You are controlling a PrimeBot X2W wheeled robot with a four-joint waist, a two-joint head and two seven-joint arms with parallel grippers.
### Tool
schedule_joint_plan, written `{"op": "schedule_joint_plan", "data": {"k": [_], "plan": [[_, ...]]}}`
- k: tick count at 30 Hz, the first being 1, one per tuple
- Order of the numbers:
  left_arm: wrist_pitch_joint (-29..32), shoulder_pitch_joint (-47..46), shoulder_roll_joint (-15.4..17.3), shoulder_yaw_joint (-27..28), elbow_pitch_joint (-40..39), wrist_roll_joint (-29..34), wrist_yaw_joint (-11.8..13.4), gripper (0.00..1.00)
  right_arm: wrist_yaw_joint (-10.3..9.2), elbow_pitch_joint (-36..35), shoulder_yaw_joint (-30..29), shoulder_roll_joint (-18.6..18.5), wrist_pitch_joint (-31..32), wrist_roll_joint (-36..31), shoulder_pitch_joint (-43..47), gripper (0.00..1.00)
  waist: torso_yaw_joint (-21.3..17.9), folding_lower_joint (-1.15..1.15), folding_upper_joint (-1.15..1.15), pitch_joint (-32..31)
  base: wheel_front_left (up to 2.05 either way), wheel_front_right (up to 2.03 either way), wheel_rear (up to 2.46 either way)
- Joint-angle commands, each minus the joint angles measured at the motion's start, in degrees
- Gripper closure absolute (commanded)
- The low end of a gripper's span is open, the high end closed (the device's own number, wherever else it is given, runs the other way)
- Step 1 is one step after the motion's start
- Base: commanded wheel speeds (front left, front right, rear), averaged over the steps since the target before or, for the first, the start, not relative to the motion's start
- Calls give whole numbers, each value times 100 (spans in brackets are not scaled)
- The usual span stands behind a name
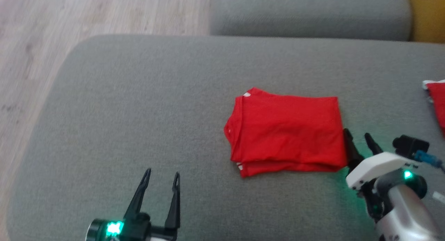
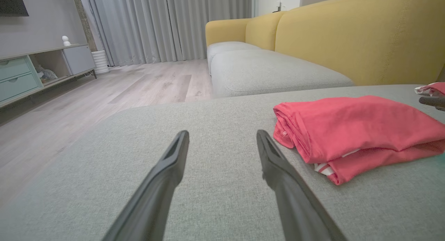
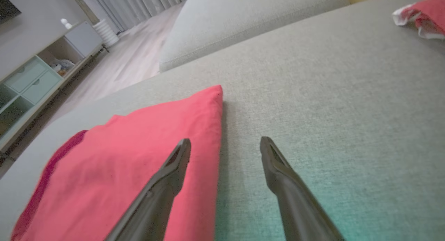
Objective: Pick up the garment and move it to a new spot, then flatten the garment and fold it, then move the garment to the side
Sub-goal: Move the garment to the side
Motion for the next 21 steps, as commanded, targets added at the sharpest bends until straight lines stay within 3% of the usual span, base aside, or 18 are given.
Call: {"op": "schedule_joint_plan", "data": {"k": [1,4,5,6,7,8,13,21], "plan": [[-30,-318,-54,100,-159,29,49,0,39,-5,130,-121,27,41,-266,0,129,-2,0,162,0,0,0],[-30,-439,-58,11,-145,5,85,0,39,460,173,-105,167,246,-570,0,202,-2,0,272,0,0,0],[-30,-465,-59,-11,-143,-6,102,0,39,592,193,-93,189,316,-647,11,214,-2,0,297,0,0,0],[-30,-487,-60,-31,-140,-17,119,0,39,710,241,-87,200,366,-716,58,222,-2,0,316,0,0,0],[-30,-504,-61,-46,-141,-28,139,0,39,805,282,-92,170,411,-780,92,224,-2,0,341,0,0,0],[-30,-519,-61,-56,-144,-39,156,0,39,889,316,-99,132,459,-840,100,223,-2,0,362,0,0,0],[-30,-565,-63,-30,-187,-88,237,0,39,1044,524,-250,-136,706,-1060,100,117,-2,0,426,0,0,0],[-30,-694,-41,-11,-276,-25,201,0,39,1106,785,-1069,-432,760,-1568,100,-249,-2,0,621,0,0,0]]}}
